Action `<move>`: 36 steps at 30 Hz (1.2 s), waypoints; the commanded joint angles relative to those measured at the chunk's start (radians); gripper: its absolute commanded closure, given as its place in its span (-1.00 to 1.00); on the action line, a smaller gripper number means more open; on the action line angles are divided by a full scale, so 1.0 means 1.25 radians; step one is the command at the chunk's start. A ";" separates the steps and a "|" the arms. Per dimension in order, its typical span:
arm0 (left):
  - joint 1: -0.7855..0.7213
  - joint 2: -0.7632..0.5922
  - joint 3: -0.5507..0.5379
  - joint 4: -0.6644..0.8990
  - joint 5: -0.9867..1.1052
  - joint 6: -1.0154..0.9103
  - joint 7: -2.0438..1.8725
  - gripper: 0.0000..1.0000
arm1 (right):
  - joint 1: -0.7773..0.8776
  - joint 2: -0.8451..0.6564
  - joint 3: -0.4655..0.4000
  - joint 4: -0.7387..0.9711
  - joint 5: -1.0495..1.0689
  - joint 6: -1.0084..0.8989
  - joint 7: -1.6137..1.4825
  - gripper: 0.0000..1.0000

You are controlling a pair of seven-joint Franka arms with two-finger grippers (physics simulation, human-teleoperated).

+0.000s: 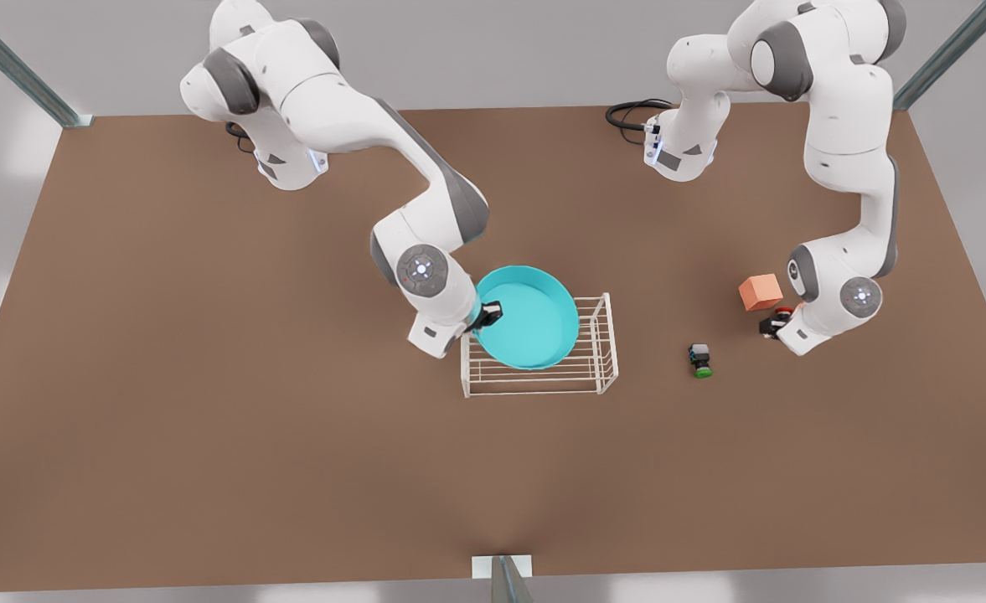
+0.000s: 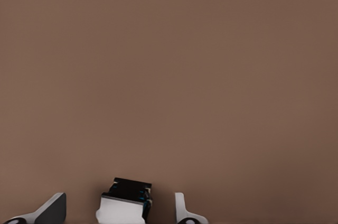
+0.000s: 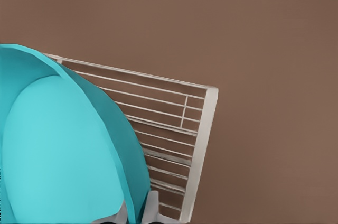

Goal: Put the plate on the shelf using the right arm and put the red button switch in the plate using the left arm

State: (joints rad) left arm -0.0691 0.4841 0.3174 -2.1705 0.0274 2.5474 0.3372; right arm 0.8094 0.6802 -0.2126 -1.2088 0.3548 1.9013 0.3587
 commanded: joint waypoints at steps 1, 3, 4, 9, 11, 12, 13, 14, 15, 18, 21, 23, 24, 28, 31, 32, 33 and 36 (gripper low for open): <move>0.000 0.002 0.000 0.000 0.001 0.020 0.025 -1.00 | 0.005 0.014 0.001 0.000 -0.008 0.115 0.460 0.69; 0.000 0.005 0.000 -0.001 0.001 0.025 0.025 -1.00 | 0.005 0.015 0.001 -0.001 -0.008 0.115 0.459 0.68; 0.000 0.007 0.000 -0.001 0.001 0.025 0.025 -1.00 | 0.005 0.015 0.001 -0.001 -0.008 0.115 0.459 0.62; 0.000 0.007 -0.001 -0.001 0.001 0.025 0.025 -0.60 | 0.005 0.015 0.000 -0.004 -0.008 0.116 0.449 -1.00; 0.000 0.007 -0.001 -0.001 0.001 0.025 0.025 -0.61 | 0.004 0.014 -0.004 -0.005 -0.008 0.116 0.444 -1.00; 0.000 0.007 -0.001 -0.001 0.000 0.025 0.024 -0.56 | 0.000 -0.004 -0.008 -0.006 -0.008 0.115 0.444 -1.00; 0.000 0.007 -0.001 -0.001 0.000 0.025 0.024 -0.35 | -0.003 -0.051 -0.009 -0.009 -0.008 0.110 0.444 -1.00; 0.000 0.007 -0.001 -0.001 0.000 0.025 0.024 -0.22 | -0.022 -0.101 -0.008 -0.010 -0.009 0.077 0.444 -1.00; 0.000 0.007 -0.002 -0.001 0.000 0.025 0.024 -0.18 | -0.051 -0.161 -0.003 -0.009 -0.011 0.012 0.443 -1.00; 0.000 0.007 -0.002 0.000 0.000 0.025 0.022 -0.05 | -0.280 -0.311 0.072 -0.002 -0.009 -0.334 0.240 -1.00; 0.000 0.007 -0.002 0.000 0.000 0.025 0.024 0.04 | -0.488 -0.258 0.090 -0.006 -0.250 -0.421 -0.251 -1.00; 0.000 0.007 -0.002 0.000 0.000 0.024 0.025 0.08 | -0.535 -0.231 0.089 -0.004 -0.273 -0.409 -0.336 -1.00; 0.000 0.005 -0.002 0.001 0.001 0.020 0.028 0.09 | -0.538 -0.231 0.090 -0.007 -0.267 -0.409 -0.336 -1.00; 0.002 -0.003 0.004 0.007 0.001 0.013 0.065 0.10 | -0.578 -0.225 0.090 -0.009 -0.230 -0.474 -0.439 -1.00; 0.015 -0.026 0.005 0.016 0.001 -0.023 0.084 0.10 | -0.595 -0.225 0.090 -0.007 -0.214 -0.473 -0.431 -1.00; 0.015 -0.045 0.005 0.031 0.003 -0.069 0.084 0.10 | -0.597 -0.225 0.090 -0.007 -0.215 -0.473 -0.431 -1.00; 0.015 -0.058 0.005 0.044 0.001 -0.096 0.082 0.10 | -0.600 -0.224 0.090 -0.007 -0.215 -0.473 -0.431 -1.00; 0.012 -0.093 -0.002 0.116 -0.035 -0.224 0.081 0.10 | -0.600 -0.225 0.090 -0.007 -0.214 -0.473 -0.432 -1.00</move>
State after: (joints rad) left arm -0.0533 0.3779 0.3161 -2.0459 0.0194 2.4350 0.3800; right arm 0.0604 0.4006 -0.0996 -1.2184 0.0837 1.3429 0.1772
